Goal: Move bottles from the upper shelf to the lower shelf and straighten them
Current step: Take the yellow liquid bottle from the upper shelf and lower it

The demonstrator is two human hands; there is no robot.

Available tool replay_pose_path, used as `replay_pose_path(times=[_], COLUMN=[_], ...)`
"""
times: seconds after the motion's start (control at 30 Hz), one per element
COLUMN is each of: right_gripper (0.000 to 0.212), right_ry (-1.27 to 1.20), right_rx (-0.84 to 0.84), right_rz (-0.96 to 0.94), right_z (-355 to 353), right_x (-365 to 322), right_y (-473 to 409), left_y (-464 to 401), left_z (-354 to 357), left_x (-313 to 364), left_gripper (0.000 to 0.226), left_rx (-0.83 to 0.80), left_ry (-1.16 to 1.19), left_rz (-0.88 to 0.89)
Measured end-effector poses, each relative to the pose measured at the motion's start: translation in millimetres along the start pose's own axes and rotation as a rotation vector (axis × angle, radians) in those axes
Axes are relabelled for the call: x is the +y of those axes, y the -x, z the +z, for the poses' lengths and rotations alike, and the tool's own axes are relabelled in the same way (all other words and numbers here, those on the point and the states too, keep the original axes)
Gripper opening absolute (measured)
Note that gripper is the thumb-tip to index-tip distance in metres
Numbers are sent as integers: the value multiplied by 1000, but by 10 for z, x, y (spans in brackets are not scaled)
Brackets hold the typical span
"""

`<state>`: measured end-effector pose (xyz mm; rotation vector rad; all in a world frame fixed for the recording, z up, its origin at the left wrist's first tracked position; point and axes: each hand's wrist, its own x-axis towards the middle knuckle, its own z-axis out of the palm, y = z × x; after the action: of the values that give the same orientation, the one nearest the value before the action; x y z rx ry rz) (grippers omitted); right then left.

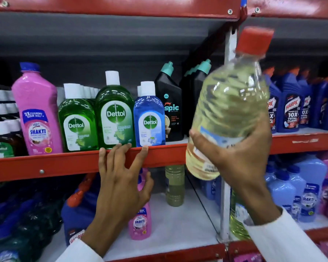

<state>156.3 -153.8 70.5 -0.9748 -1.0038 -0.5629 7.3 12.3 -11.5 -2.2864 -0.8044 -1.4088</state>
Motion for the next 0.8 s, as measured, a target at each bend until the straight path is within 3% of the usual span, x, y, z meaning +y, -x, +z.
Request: replay_pose_path(times=[0.13,0.3,0.47,0.8], right_gripper=[89,88,77,78], right_ry=[63,91,113,222], right_rx=[-20,-37,-62,-172], right_rz=[6,144,274,514], right_z=[-131,-126,63,548], right_x=[240,680,1146,1974], right_y=[480,999,1372,1729], left_y=[-10,-9,0,-3], left_z=[-14,-17,-27,-10], left_x=[-1,-9,-78,-122], left_gripper=[62,65,71,79], left_rx=[9,4,-37,-56], left_ry=[13,14,26,85], left_rz=[-3,8,38,59])
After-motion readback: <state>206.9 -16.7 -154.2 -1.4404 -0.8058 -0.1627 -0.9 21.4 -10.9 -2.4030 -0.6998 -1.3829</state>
